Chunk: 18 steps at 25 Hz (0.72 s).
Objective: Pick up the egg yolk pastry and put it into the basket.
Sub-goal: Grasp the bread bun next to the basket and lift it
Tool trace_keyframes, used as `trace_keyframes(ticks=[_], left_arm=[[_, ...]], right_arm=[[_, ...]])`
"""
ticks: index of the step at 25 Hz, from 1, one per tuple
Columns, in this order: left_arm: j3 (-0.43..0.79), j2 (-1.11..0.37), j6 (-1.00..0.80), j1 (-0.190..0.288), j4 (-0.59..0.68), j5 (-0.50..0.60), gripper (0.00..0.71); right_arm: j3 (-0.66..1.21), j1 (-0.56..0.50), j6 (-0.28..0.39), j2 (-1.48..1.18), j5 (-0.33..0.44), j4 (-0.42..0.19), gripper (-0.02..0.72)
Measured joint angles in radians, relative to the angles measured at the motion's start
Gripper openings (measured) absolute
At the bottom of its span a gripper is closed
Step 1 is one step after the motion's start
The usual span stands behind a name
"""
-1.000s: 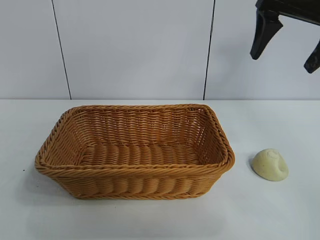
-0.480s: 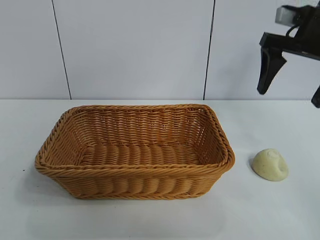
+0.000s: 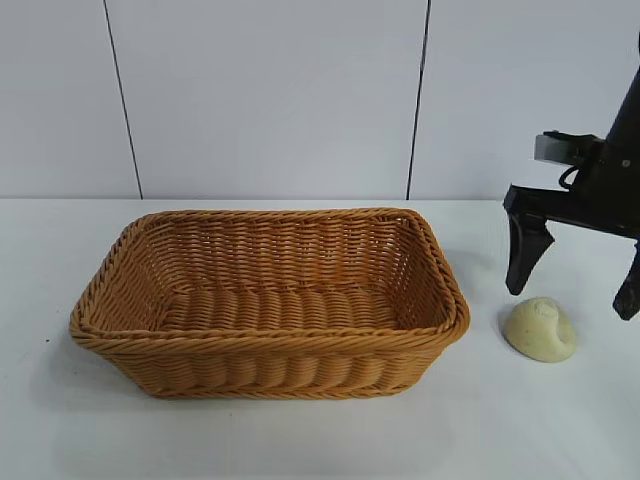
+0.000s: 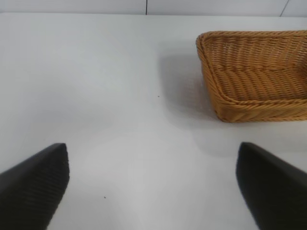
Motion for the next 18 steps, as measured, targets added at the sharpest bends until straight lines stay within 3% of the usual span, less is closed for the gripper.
trace_keyframes(ticks=[1, 4, 13, 16, 17, 18], left_arm=[[0.000, 0.000, 0.000, 0.000, 0.000, 0.000, 0.693], [0.000, 0.000, 0.000, 0.000, 0.000, 0.000, 0.693], [0.000, 0.000, 0.000, 0.000, 0.000, 0.000, 0.693], [0.000, 0.000, 0.000, 0.000, 0.000, 0.000, 0.693], [0.000, 0.000, 0.000, 0.000, 0.000, 0.000, 0.693], [0.000, 0.000, 0.000, 0.000, 0.000, 0.000, 0.693]], right_arm=[[0.013, 0.015, -0.007, 0.003, -0.050, 0.000, 0.694], [0.014, 0.023, -0.003, 0.024, -0.100, 0.019, 0.694], [0.016, 0.023, 0.006, 0.104, -0.104, 0.024, 0.694], [0.016, 0.023, 0.006, 0.105, -0.102, 0.024, 0.589], [0.016, 0.023, 0.006, 0.105, -0.102, 0.024, 0.589], [0.016, 0.023, 0.006, 0.106, -0.098, 0.025, 0.512]])
